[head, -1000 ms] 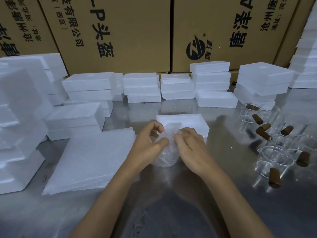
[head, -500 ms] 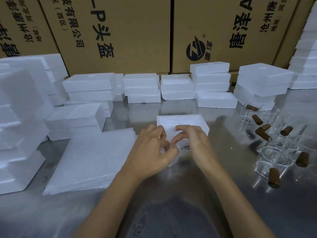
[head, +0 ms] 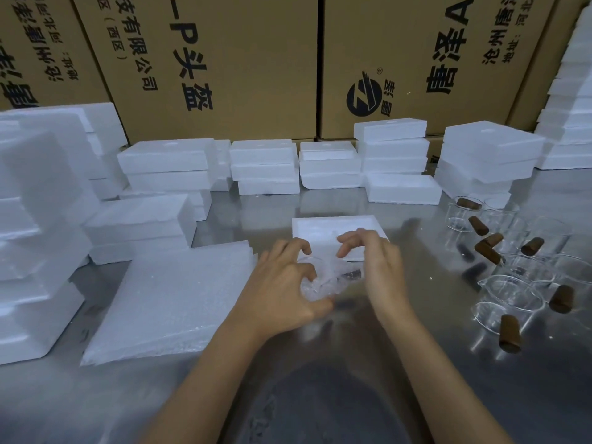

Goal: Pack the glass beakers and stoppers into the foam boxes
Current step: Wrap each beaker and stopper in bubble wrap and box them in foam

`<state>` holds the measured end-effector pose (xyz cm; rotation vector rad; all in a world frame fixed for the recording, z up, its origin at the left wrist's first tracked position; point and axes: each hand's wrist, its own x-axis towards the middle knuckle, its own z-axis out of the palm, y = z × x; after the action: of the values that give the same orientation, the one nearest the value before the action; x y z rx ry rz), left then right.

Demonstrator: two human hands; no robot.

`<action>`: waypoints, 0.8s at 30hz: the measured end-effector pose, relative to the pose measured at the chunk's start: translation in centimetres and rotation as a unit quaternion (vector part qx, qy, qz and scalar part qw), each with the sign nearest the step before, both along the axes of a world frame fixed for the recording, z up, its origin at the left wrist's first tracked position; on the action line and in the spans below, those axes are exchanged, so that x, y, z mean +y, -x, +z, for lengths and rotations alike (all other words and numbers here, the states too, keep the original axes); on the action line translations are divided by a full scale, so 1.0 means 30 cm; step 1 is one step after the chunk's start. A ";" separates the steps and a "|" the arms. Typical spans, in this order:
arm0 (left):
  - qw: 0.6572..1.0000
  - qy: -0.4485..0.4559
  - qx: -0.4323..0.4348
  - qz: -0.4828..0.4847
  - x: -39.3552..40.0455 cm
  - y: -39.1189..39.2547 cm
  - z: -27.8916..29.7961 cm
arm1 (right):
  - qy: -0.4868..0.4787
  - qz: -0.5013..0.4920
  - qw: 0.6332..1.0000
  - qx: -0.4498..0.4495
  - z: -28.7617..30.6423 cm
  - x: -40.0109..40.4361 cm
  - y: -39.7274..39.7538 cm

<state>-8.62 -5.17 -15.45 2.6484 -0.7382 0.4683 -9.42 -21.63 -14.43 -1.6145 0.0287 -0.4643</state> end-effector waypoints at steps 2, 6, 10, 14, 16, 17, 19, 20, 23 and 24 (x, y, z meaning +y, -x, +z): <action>1.000 -0.006 0.003 0.008 -0.001 -0.004 -0.008 | -0.019 -0.023 0.999 0.013 0.004 -0.030 -0.008; 1.000 -0.004 0.017 0.019 -0.002 -0.005 -0.013 | 0.001 0.043 0.997 0.057 -0.002 -0.025 -0.017; 0.999 0.022 0.044 0.017 -0.005 0.002 -0.015 | 0.142 0.080 0.985 0.055 -0.032 0.032 0.003; 0.994 0.087 0.062 -0.012 -0.007 0.009 -0.014 | 0.140 0.076 0.987 0.035 -0.032 0.059 0.013; 0.987 0.142 0.069 0.001 -0.003 0.009 -0.008 | 0.015 0.051 0.998 0.025 -0.016 0.037 0.002; 0.981 0.177 0.072 0.014 -0.002 0.007 -0.002 | -0.009 0.013 1.000 0.003 -0.013 0.017 -0.005; 0.965 0.252 0.068 0.039 0.001 0.001 0.014 | 0.068 -0.085 0.994 -0.025 -0.031 -0.034 -0.025; 0.955 0.286 0.057 0.048 0.002 -0.001 0.020 | 0.154 -0.122 0.980 -0.014 -0.048 -0.064 -0.034; 0.942 0.329 0.002 0.068 -0.004 -0.012 0.025 | 0.355 -0.120 0.921 0.104 -0.114 -0.116 -0.076; 0.940 0.333 -0.010 0.073 -0.010 -0.017 0.025 | 0.375 -0.107 0.912 0.127 -0.127 -0.119 -0.086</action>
<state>-8.12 -5.48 -14.69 2.0606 -0.3031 0.6493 -6.84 -25.19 -18.23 -2.4430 0.2504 -0.4554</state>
